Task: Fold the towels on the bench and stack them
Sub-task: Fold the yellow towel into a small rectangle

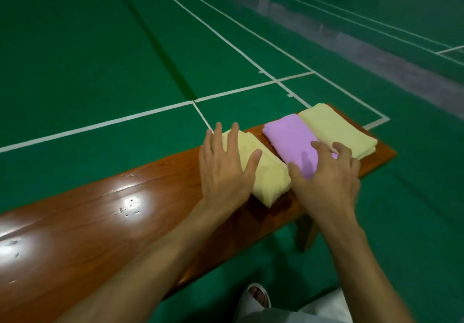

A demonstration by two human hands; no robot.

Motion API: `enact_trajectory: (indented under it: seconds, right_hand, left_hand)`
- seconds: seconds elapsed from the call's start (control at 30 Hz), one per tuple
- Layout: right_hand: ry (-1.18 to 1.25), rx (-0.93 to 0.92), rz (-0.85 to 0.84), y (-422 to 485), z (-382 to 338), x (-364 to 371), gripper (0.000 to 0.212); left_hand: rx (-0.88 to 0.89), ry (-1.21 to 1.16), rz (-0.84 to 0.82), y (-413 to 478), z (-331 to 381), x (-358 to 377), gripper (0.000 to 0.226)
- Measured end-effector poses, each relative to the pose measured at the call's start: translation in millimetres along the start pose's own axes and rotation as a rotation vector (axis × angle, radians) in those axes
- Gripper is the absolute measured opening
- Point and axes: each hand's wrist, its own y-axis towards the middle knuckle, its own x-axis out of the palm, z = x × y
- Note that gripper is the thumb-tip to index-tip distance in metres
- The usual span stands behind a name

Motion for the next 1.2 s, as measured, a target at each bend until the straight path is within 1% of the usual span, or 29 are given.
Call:
enact_trajectory:
  seconds: [0.03,0.1,0.23,0.3,0.4,0.5,0.6,0.73,0.83,0.93,1.07,1.2]
  right_hand:
    - [-0.026,-0.022,-0.034,7,5,2,0.065]
    - [-0.106,-0.065,-0.132,22,14,8,0.067]
    - [-0.329,-0.296,-0.248,49,37,22,0.075]
    - [-0.419,-0.348,-0.265,57,50,23,0.087]
    - [-0.465,-0.361,-0.277,73,66,20,0.102]
    - [-0.439,-0.332,-0.343,92,77,14,0.112]
    - [-0.430,-0.308,-0.378,100,83,14,0.116]
    - [-0.418,-0.306,-0.350,97,79,12,0.116]
    - [-0.352,-0.309,-0.287,84,70,7,0.107]
    - [-0.294,-0.379,-0.228,61,50,13,0.096]
    - [-0.212,-0.477,-0.247,24,3,30,0.088]
    - [-0.118,-0.562,-0.249,-15,-49,35,0.094]
  left_hand:
    - [0.043,0.031,-0.054,-7,1,5,0.078]
    - [0.107,0.104,-0.174,-16,3,14,0.080]
    - [0.225,0.161,-0.267,-6,4,21,0.085]
    - [0.233,0.173,-0.307,0,9,23,0.086]
    - [0.242,0.182,-0.325,2,20,29,0.087]
    - [0.240,0.198,-0.338,2,26,36,0.089]
    - [0.244,0.209,-0.367,3,30,39,0.089]
    - [0.226,0.199,-0.397,8,34,39,0.087]
    - [0.216,0.167,-0.396,5,32,27,0.082]
    - [0.218,0.114,-0.369,-4,22,0,0.077]
    - [0.226,0.108,-0.306,-22,-4,-48,0.075]
    - [0.168,0.186,-0.263,-42,-43,-106,0.083]
